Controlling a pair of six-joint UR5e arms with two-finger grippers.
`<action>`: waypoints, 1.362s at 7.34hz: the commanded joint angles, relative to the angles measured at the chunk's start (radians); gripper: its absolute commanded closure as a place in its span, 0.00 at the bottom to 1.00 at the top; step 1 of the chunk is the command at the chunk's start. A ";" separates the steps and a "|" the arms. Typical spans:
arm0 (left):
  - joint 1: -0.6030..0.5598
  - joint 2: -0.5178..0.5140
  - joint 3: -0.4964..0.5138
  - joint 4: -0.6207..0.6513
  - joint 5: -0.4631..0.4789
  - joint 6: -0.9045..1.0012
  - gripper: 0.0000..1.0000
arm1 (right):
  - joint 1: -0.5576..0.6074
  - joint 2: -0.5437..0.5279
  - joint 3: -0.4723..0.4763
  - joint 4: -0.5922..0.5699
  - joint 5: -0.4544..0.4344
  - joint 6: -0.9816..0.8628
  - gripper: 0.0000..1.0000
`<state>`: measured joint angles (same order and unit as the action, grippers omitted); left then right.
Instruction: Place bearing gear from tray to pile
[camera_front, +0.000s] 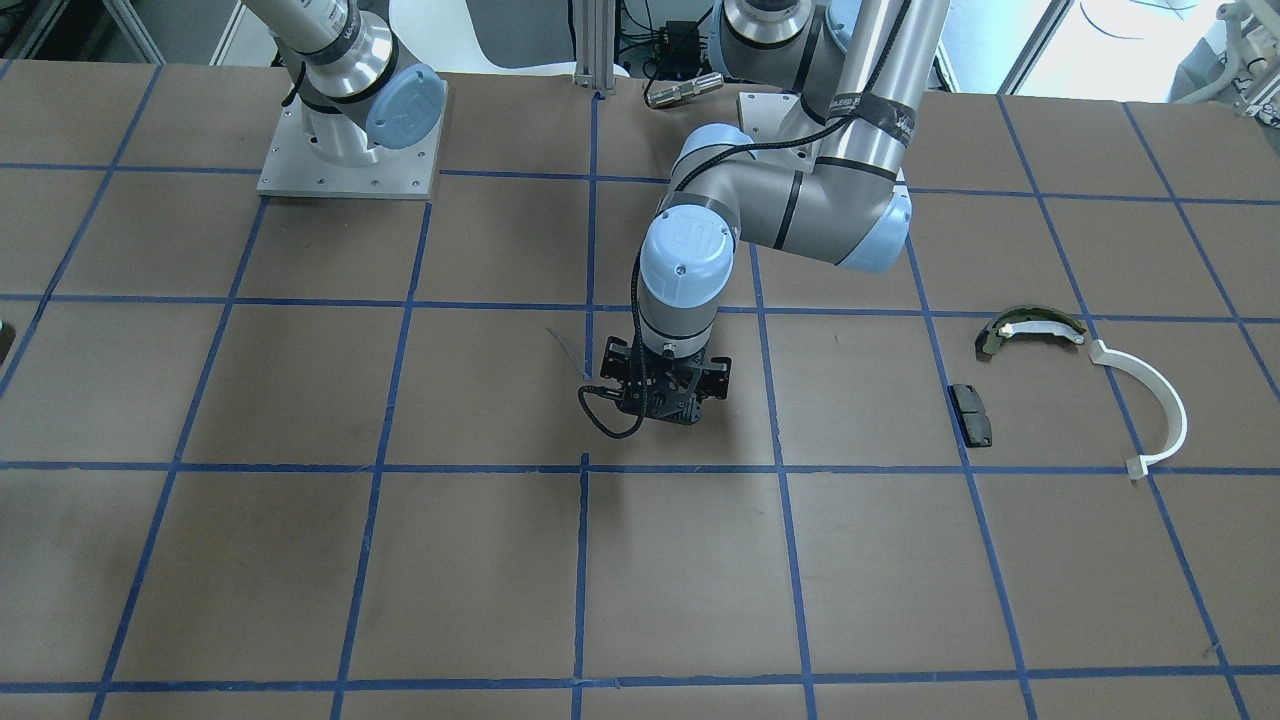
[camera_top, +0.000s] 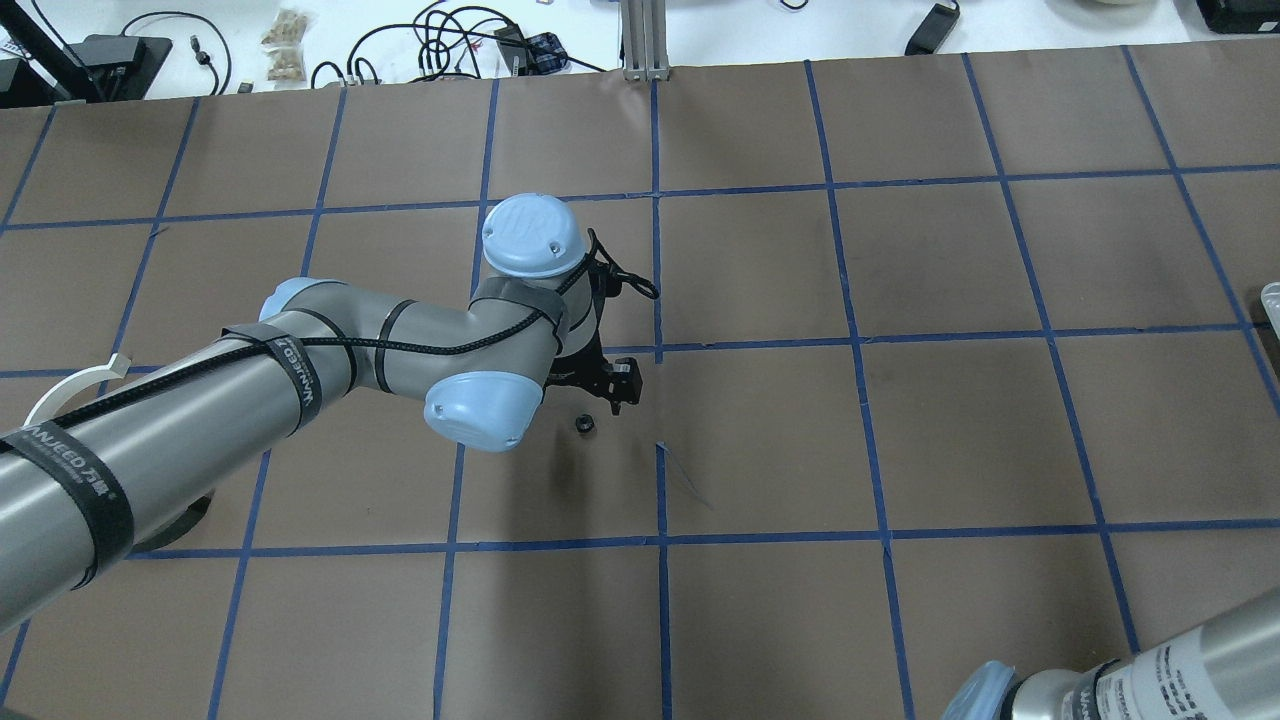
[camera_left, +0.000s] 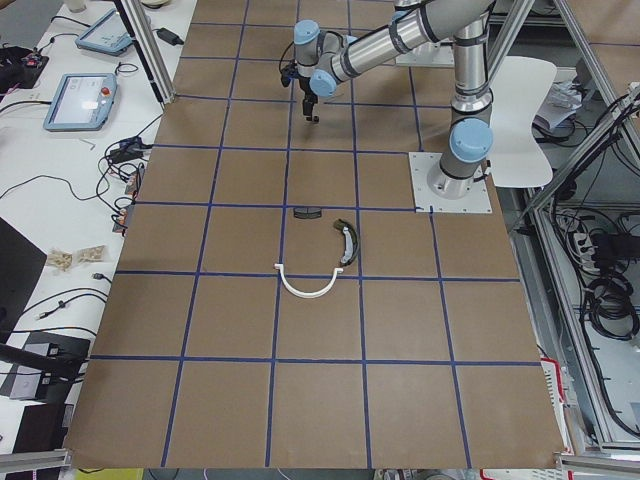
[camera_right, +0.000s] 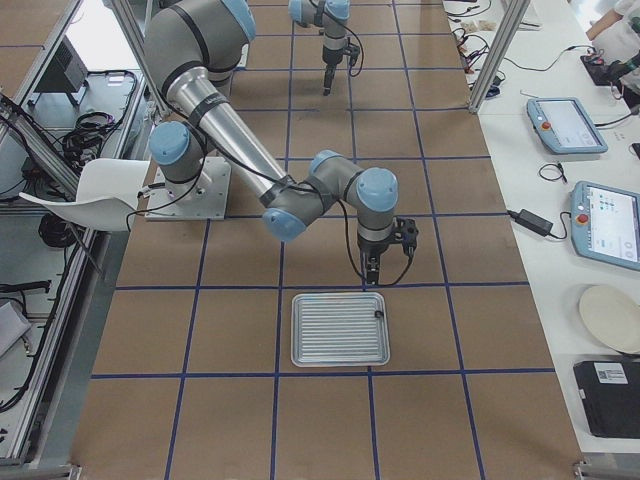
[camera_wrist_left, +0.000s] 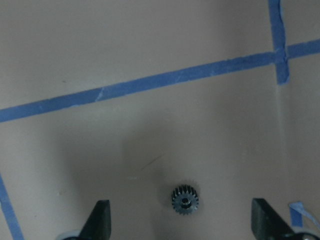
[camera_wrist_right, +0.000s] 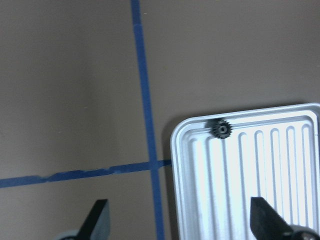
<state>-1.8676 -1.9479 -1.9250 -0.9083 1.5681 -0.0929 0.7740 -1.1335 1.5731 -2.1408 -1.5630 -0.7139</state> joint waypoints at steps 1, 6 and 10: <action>-0.001 -0.026 -0.006 0.008 0.001 0.010 0.34 | -0.048 0.160 -0.134 -0.001 0.018 -0.163 0.00; -0.001 -0.039 0.001 0.008 0.001 0.025 0.92 | -0.061 0.219 -0.123 -0.010 0.046 -0.341 0.00; 0.052 0.003 0.018 -0.001 0.018 0.111 1.00 | -0.062 0.262 -0.145 -0.010 0.051 -0.342 0.17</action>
<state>-1.8478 -1.9596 -1.9121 -0.9052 1.5836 -0.0113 0.7121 -0.8726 1.4305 -2.1516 -1.5138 -1.0559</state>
